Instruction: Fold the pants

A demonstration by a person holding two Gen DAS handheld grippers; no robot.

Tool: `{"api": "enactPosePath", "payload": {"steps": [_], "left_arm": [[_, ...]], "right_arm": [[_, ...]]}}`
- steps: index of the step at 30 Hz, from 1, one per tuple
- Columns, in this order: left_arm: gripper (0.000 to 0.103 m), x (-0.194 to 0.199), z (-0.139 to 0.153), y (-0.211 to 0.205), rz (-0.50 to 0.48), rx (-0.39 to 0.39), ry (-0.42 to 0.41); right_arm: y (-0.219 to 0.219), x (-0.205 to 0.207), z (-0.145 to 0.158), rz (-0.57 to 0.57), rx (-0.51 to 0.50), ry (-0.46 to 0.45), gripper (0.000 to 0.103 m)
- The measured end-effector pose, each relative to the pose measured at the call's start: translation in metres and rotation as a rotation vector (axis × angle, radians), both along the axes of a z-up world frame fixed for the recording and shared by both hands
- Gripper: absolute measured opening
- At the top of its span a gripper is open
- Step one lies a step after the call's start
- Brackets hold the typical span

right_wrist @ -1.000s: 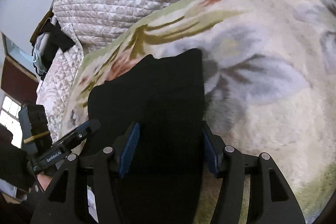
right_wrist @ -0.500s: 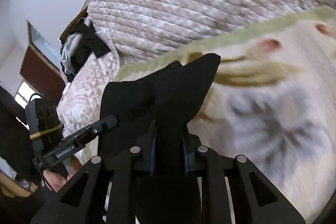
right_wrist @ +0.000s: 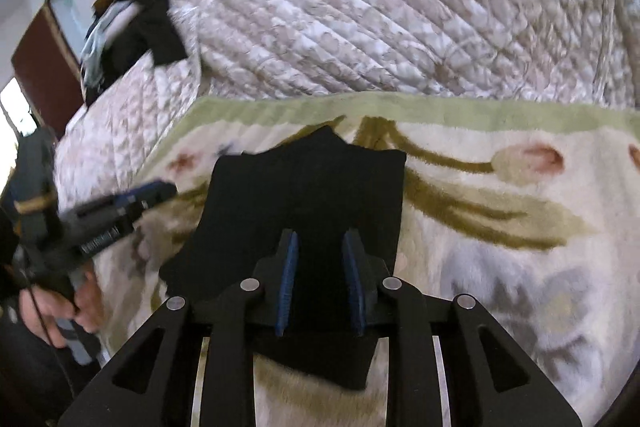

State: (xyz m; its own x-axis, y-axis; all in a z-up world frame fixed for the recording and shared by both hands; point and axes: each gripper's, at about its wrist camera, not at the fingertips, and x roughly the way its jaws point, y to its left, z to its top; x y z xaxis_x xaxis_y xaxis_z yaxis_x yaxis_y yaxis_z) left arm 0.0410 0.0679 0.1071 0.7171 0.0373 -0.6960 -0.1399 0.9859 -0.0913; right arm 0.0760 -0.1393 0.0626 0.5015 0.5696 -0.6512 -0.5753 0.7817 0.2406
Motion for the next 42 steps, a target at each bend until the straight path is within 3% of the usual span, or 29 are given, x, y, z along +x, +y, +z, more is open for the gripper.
{"api": "enactPosePath", "payload": {"steps": [6, 8, 10, 16, 20, 29, 42], "left_arm": [[0.026, -0.038, -0.010, -0.022, 0.011, -0.002, 0.015], [0.026, -0.047, -0.019, -0.026, 0.012, -0.011, 0.026], [0.028, -0.054, -0.032, -0.032, 0.013, -0.009, 0.049], [0.028, -0.058, -0.071, -0.037, 0.008, -0.003, 0.142], [0.040, -0.062, -0.074, -0.040, -0.015, 0.001, 0.122], [0.047, -0.063, -0.075, -0.043, -0.016, 0.013, 0.120], [0.054, -0.062, -0.076, -0.045, -0.017, 0.023, 0.123]], "right_arm": [[-0.002, -0.050, -0.007, 0.004, -0.052, -0.036, 0.028], [-0.002, -0.061, -0.013, 0.012, -0.067, -0.030, 0.042], [-0.002, -0.069, -0.022, 0.010, -0.080, -0.027, 0.047], [0.003, -0.066, -0.052, -0.007, -0.177, -0.010, 0.047], [0.001, -0.058, -0.068, -0.033, -0.195, 0.040, 0.047], [0.005, -0.063, -0.070, -0.016, -0.208, 0.004, 0.055], [0.006, -0.064, -0.070, -0.006, -0.213, -0.014, 0.056]]}}
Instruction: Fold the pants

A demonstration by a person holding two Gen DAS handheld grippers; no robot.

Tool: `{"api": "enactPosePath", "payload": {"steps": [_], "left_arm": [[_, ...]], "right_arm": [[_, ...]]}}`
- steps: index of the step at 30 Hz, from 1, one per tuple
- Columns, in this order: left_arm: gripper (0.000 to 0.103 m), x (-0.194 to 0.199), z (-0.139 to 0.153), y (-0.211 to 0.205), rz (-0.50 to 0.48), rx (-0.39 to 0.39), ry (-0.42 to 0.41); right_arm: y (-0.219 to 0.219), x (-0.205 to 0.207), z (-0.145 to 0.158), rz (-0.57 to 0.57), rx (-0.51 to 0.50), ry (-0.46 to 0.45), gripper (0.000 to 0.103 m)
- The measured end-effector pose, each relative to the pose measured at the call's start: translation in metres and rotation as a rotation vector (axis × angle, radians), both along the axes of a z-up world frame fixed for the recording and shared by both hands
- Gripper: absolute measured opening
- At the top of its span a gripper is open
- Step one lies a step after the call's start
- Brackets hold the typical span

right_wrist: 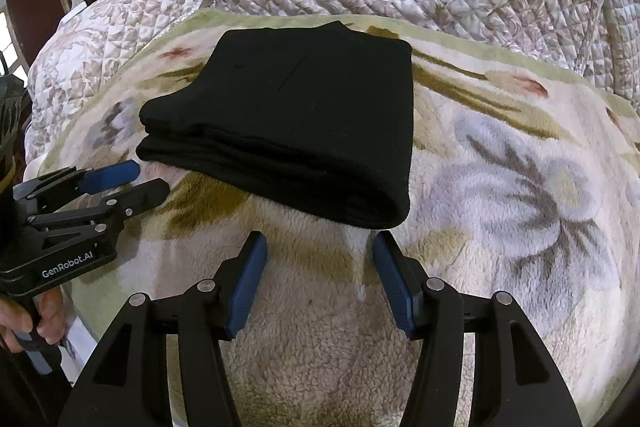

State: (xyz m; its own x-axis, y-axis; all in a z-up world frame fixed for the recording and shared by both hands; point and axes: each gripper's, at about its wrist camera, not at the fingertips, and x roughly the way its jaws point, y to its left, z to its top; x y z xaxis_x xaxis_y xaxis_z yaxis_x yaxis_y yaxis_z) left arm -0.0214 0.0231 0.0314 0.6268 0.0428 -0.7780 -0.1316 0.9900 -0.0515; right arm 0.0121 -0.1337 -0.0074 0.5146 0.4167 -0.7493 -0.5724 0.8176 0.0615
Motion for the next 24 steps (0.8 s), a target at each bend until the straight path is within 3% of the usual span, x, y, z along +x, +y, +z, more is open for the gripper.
{"api": "enactPosePath", "payload": {"steps": [24], "left_arm": [[0.056, 0.0029, 0.0002, 0.0013, 0.001, -0.003, 0.009]], "right_arm": [[0.0008, -0.0010, -0.0002, 0.001, -0.001, -0.006, 0.057]]}}
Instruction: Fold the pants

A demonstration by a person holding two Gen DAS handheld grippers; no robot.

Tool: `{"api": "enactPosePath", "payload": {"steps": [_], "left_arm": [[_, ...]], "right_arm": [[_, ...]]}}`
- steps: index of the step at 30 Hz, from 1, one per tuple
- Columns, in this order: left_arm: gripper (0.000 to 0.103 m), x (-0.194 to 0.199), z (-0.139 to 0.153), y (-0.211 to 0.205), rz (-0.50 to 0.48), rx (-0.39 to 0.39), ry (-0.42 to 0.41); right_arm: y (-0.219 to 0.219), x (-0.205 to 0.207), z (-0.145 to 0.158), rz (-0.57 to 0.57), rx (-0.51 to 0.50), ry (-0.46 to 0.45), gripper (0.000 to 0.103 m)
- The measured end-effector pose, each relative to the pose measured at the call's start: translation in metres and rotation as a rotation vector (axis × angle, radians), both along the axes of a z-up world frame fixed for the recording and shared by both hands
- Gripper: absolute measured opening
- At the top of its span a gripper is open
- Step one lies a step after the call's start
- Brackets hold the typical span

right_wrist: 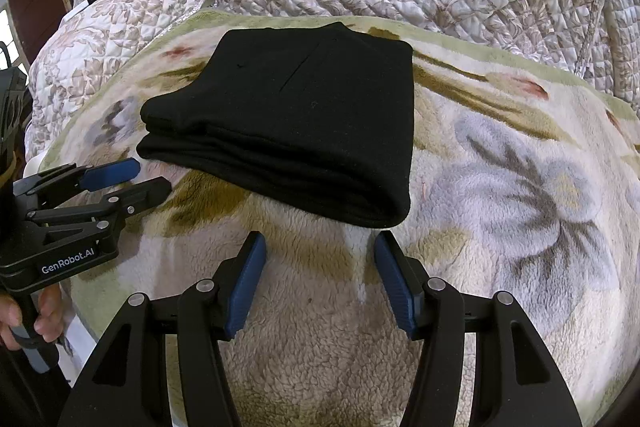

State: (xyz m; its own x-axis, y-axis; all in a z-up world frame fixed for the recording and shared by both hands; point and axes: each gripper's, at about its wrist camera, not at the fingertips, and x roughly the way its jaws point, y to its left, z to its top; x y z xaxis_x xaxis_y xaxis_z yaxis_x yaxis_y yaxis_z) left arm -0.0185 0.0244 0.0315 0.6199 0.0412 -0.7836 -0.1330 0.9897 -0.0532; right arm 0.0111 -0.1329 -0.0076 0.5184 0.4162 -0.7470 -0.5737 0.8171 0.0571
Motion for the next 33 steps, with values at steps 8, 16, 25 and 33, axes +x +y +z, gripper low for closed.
{"api": "enactPosePath", "payload": {"steps": [8, 16, 25, 33], "left_arm": [[0.057, 0.0003, -0.0004, 0.0002, 0.000, -0.005, 0.001], [0.058, 0.0005, -0.0004, -0.0003, -0.001, -0.004, 0.003], [0.059, 0.0007, -0.0023, -0.0013, 0.002, 0.000, 0.007], [0.059, 0.0002, -0.0032, -0.0034, -0.004, 0.013, 0.010]], "right_arm": [[-0.0001, 0.0000, -0.0001, -0.001, 0.000, 0.000, 0.057], [0.0001, -0.0001, -0.0002, -0.001, -0.001, -0.001, 0.057], [0.0006, -0.0006, -0.0003, -0.001, -0.002, -0.001, 0.057], [0.0003, -0.0003, -0.0004, 0.000, -0.003, -0.003, 0.057]]}}
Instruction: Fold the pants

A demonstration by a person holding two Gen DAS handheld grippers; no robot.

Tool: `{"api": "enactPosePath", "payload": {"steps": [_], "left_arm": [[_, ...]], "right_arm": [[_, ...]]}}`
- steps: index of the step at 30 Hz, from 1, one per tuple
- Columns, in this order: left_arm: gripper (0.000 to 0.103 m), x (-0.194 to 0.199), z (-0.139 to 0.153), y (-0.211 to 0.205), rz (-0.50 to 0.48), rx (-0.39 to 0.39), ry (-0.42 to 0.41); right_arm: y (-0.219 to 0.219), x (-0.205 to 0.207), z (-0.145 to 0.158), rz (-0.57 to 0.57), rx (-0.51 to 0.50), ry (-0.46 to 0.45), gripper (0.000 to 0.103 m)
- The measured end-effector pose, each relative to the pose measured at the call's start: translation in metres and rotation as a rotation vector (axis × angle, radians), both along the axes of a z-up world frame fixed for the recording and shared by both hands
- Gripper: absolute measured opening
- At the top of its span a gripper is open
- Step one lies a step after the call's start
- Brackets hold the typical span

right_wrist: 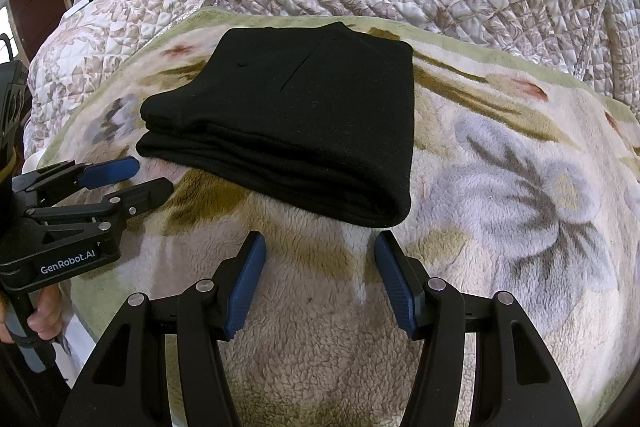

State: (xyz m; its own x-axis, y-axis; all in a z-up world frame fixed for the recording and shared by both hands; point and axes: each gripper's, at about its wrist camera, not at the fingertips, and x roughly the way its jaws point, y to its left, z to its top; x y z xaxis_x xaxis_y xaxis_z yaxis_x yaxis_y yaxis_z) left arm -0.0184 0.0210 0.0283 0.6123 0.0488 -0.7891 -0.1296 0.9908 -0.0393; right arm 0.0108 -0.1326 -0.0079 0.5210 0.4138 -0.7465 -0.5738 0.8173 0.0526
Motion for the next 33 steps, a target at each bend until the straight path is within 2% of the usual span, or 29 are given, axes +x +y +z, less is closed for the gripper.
{"api": "enactPosePath", "payload": {"steps": [33], "left_arm": [[0.060, 0.0000, -0.0012, 0.0006, -0.001, 0.019, 0.005]], "right_arm": [[0.0008, -0.0003, 0.0000, 0.000, -0.005, -0.008, 0.058]]}}
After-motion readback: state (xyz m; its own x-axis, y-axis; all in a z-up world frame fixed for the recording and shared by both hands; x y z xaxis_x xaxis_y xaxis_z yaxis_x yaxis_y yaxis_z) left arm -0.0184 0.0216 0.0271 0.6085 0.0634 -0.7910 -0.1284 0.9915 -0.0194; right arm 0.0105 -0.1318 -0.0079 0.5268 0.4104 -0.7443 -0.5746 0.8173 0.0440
